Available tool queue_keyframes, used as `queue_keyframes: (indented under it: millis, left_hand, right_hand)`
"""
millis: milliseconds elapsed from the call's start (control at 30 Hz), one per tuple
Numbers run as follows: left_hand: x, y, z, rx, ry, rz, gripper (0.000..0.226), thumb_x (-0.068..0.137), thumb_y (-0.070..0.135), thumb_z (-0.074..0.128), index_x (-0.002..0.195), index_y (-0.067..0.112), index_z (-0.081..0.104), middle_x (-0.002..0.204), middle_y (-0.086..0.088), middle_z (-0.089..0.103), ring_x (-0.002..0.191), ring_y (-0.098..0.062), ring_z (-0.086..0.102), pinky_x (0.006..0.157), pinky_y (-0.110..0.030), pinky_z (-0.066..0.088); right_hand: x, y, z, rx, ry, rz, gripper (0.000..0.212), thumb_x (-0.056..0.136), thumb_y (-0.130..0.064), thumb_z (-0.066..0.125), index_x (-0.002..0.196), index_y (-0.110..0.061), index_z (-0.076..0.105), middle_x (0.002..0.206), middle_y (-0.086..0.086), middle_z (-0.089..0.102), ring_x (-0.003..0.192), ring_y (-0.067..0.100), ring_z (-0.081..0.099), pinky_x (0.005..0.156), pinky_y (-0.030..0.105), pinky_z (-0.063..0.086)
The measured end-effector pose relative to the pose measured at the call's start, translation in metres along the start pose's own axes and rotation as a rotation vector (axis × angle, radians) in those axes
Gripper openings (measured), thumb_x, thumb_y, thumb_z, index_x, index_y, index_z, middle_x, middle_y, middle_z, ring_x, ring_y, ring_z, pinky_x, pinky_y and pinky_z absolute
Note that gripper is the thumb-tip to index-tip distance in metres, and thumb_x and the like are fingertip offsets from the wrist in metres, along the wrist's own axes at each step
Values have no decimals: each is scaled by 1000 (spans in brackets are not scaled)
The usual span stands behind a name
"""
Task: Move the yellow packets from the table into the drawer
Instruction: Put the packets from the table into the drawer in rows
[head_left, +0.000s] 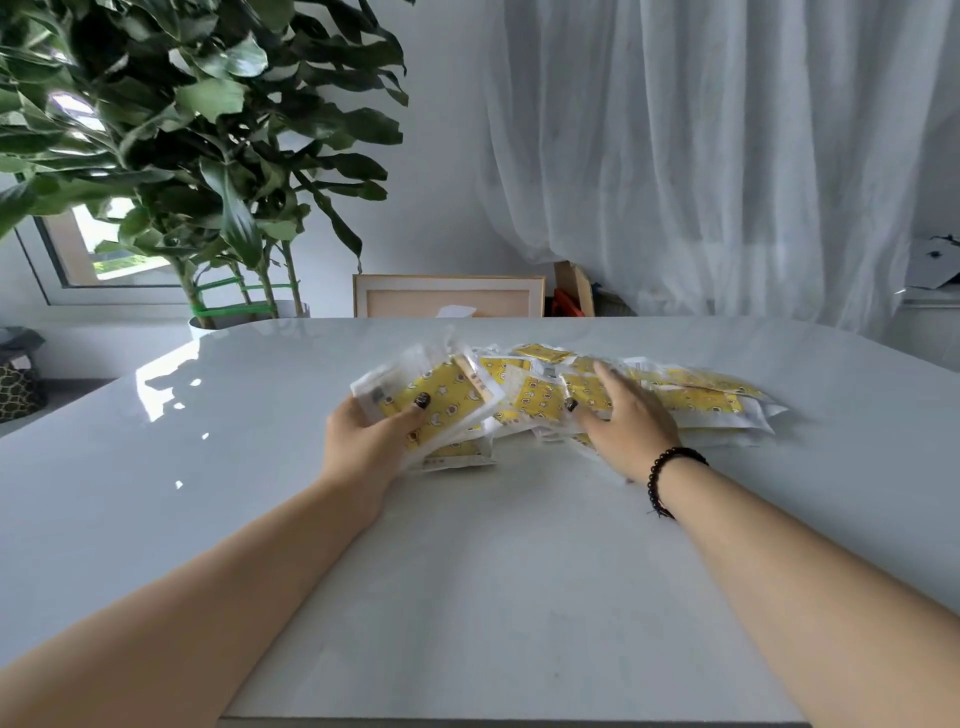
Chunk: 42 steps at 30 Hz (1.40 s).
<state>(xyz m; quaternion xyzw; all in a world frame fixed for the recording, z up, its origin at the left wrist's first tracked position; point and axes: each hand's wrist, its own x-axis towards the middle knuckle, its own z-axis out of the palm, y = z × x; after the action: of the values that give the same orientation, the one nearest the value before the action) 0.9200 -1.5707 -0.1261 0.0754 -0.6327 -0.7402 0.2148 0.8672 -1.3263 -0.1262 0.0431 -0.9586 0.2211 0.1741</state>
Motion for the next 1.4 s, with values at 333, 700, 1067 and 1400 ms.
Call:
queue_keyframes:
  millis: [333, 700, 1067, 1400]
  left_hand:
    - [7, 0, -5, -152, 49, -82, 28, 82, 7, 71, 108, 13, 67, 100, -9, 73, 91, -26, 71, 87, -46, 55]
    - [3, 1, -2, -75, 13, -30, 31, 81, 0, 70, 107, 15, 66, 97, -9, 72, 89, -25, 70, 81, -39, 56]
    - [1, 2, -1, -63, -51, -23, 30, 80, -1, 70, 105, 16, 66, 98, -10, 73, 92, -28, 70, 83, -44, 56]
    - [-1, 3, 0, -35, -70, -15, 30, 80, -3, 69, 106, 12, 67, 96, -9, 73, 90, -27, 71, 85, -47, 55]
  right_hand:
    - [-9, -12, -2, -131, 215, 91, 42, 89, -52, 44, 87, -13, 60, 86, 5, 61, 93, 29, 57, 75, 34, 42]
    - [2, -5, 4, 65, 79, 232, 62, 75, -46, 72, 128, -23, 52, 125, 5, 56, 117, 28, 51, 96, 40, 44]
    - [21, 23, -32, 698, -1, 514, 67, 58, 2, 80, 118, -8, 52, 112, 9, 60, 102, 28, 59, 91, 40, 50]
    - [22, 33, -78, 961, -355, 476, 28, 88, -17, 63, 114, -7, 63, 101, 13, 71, 80, 23, 68, 80, 37, 51]
